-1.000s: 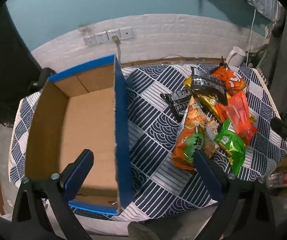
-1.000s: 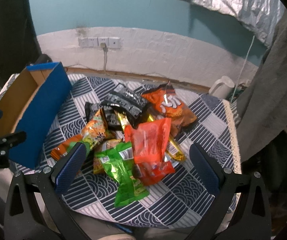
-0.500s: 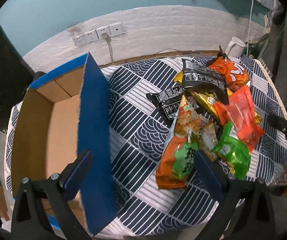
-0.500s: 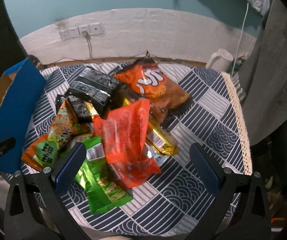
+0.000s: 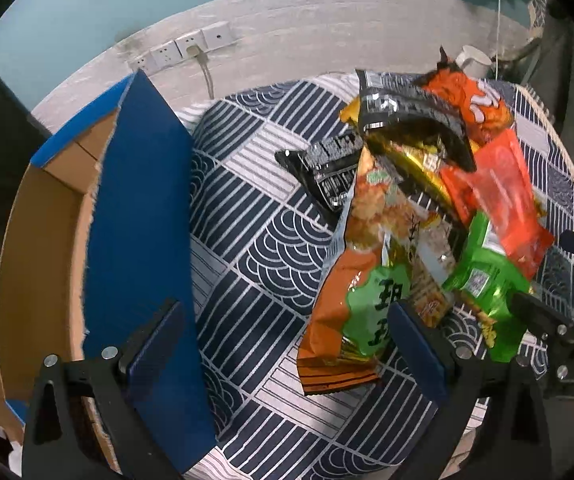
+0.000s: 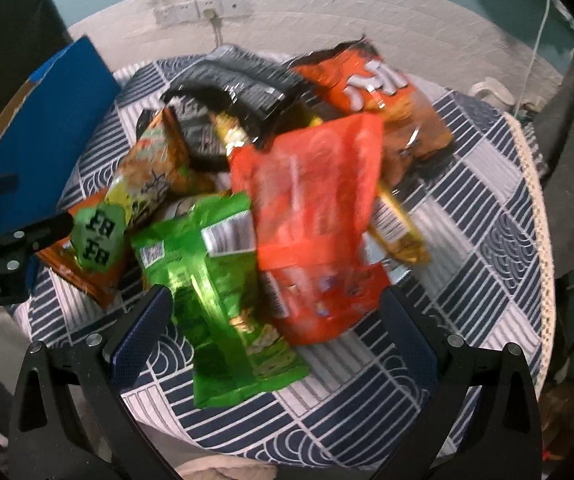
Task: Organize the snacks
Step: 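Grasp the orange-green cracker bag with left tool while right tool grasps green bag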
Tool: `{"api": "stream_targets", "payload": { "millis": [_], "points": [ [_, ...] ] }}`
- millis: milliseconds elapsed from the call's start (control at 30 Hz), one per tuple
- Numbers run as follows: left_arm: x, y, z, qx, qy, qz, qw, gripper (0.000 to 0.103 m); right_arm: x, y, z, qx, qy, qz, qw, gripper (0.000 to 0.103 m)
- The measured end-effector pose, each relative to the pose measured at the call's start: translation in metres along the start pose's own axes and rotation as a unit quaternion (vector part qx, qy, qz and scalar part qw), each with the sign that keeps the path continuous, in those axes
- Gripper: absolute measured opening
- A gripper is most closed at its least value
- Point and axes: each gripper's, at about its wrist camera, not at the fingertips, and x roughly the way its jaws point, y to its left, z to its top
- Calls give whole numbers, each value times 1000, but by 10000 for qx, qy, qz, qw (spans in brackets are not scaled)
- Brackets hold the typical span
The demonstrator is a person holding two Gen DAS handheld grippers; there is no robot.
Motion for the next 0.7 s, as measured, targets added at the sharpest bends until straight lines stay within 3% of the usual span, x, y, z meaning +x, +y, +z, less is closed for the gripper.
{"api": "stream_targets", "payload": {
  "millis": [233, 500, 600, 700],
  "points": [
    [9, -5, -3, 110, 3, 155, 9998, 102, 16, 11, -5, -203, 98, 58, 9997, 101],
    [-8, -10, -2, 215, -183, -16, 9996, 102, 33, 24, -7, -457, 248, -125, 9986, 93],
    [-8, -16, 0, 319, -230, -14, 9992, 102, 34, 20, -6, -383, 283, -124, 9988, 84],
    [-4, -20, 5, 324, -229, -134, 9991, 102, 27, 11, -4, -188, 259, 105, 9994, 60]
  ]
}}
